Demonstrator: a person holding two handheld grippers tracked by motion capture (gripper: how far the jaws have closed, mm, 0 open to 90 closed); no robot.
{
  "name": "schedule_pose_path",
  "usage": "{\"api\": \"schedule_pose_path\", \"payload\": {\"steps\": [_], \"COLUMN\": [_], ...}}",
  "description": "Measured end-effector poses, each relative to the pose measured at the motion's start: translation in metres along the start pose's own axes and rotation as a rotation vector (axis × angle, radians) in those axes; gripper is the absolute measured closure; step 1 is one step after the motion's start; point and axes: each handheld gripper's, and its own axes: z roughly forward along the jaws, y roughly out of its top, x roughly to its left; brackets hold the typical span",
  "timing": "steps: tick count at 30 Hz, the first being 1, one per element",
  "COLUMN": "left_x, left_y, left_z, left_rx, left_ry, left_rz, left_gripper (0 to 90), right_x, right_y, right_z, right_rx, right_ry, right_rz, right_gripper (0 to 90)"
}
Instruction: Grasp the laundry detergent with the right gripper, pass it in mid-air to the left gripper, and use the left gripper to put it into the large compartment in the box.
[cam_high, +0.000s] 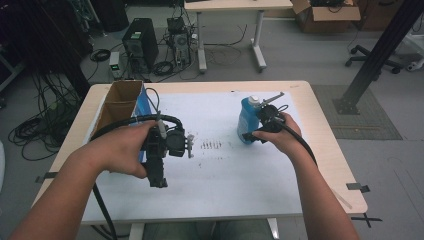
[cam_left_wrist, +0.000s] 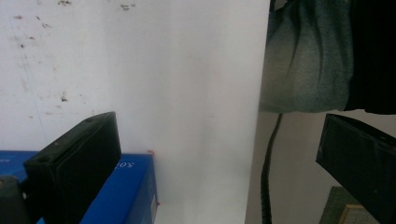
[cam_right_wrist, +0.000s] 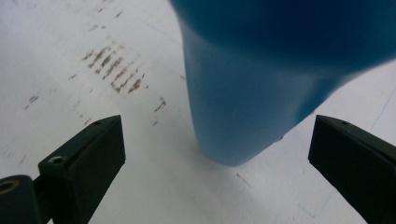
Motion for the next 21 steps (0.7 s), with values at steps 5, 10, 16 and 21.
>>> {"api": "schedule_pose_path", "payload": {"steps": [5,10,16,21], "left_x": [-0.001,-0.002,-0.002,-0.002], "left_y": [-0.001,-0.003,-0.004,-0.005], "left_z": [-0.002,-0.001,-0.001,0.0], "left_rx": [-0.006,-0.003,-0.005,-0.008], "left_ry": [0.003,0.005,0.004,-0.001], "left_rz": [0.001,0.0,0.004,-0.001], "left_gripper": [0.2,0.2,0.2,0.2], "right_x": [0.002,0.005,0.007,0.007], "right_y": [-0.003,-0.005,-0.009,-0.012], "right_z": [0.002,0.007,0.012,0.016], "right_rx": [-0.076,-0.12,-0.155,-0.215], "right_ry": [-0.021,-0.039,-0.062,-0.083], "right_rz": [0.032,0.026,0.036,0.059], "right_gripper": [3.6,2.9,2.9,2.7]}}
